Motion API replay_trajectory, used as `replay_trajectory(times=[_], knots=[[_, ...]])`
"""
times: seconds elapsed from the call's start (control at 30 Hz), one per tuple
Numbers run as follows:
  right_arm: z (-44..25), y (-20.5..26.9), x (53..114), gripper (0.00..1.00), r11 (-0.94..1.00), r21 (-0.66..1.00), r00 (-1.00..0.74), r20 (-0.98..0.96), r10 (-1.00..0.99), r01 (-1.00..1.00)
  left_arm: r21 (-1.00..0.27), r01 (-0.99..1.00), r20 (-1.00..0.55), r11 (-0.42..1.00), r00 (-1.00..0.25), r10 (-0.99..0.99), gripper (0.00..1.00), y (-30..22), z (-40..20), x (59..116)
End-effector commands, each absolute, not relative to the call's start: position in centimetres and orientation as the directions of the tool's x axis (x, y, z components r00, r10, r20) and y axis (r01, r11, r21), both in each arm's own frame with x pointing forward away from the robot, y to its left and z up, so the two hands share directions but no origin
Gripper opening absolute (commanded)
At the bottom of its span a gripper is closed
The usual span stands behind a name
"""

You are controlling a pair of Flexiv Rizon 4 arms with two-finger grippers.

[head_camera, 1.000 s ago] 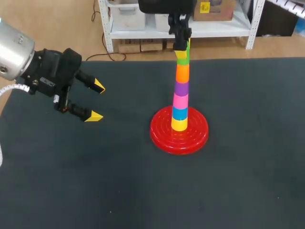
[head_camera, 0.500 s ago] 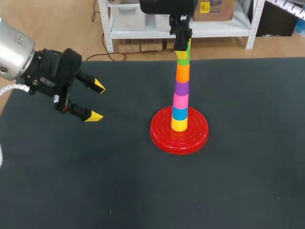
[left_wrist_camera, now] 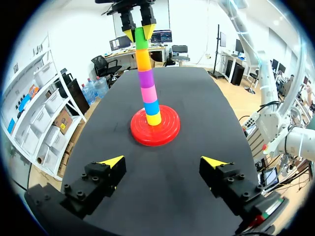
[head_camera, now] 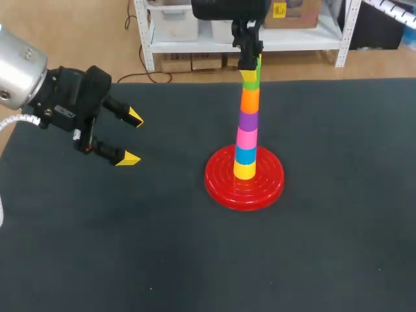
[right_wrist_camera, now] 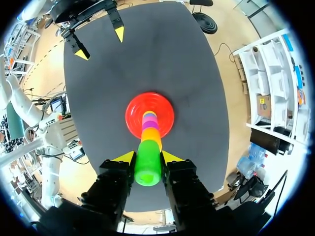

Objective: Pick up and stack the cylinders on the red base in this order: pink,purple,orange,green

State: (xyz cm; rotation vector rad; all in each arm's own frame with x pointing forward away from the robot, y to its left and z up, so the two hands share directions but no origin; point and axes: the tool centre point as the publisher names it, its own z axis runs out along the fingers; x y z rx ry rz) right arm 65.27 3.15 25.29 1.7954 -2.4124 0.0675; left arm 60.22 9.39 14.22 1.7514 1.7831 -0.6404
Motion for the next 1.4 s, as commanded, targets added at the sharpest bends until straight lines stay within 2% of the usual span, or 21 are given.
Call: replay_trajectory(times=[0.03,1.23,1.27,1.3,1.4], knots=[[24.30,3.76,65.95,0.00,0.287,0.060,-0.276,0.153,-0.949,-0.956,0.046,0.998,-0.679,0.036,0.005,0.734,1.00,9.38,14.15,60.23],[23.78,3.64,65.63,0.00,0.278,0.076,-0.266,0.140,-0.954,-0.958,0.046,0.998,-0.679,0.036,0.005,0.734,1.00,9.38,14.15,60.23],[23.79,3.64,65.57,0.12,0.275,0.070,-0.266,0.117,-0.957,-0.959,0.046,0.998,-0.679,0.036,0.005,0.734,1.00,9.38,14.15,60.23],[23.87,3.61,65.51,1.00,0.272,0.068,-0.263,0.113,-0.958,-0.960,0.046,0.998,-0.679,0.036,0.005,0.734,1.00,9.38,14.15,60.23],[24.01,3.50,65.37,1.00,0.265,0.066,-0.259,0.084,-0.962,-0.962,0.046,0.998,-0.679,0.036,0.005,0.734,1.00,9.38,14.15,60.23]])
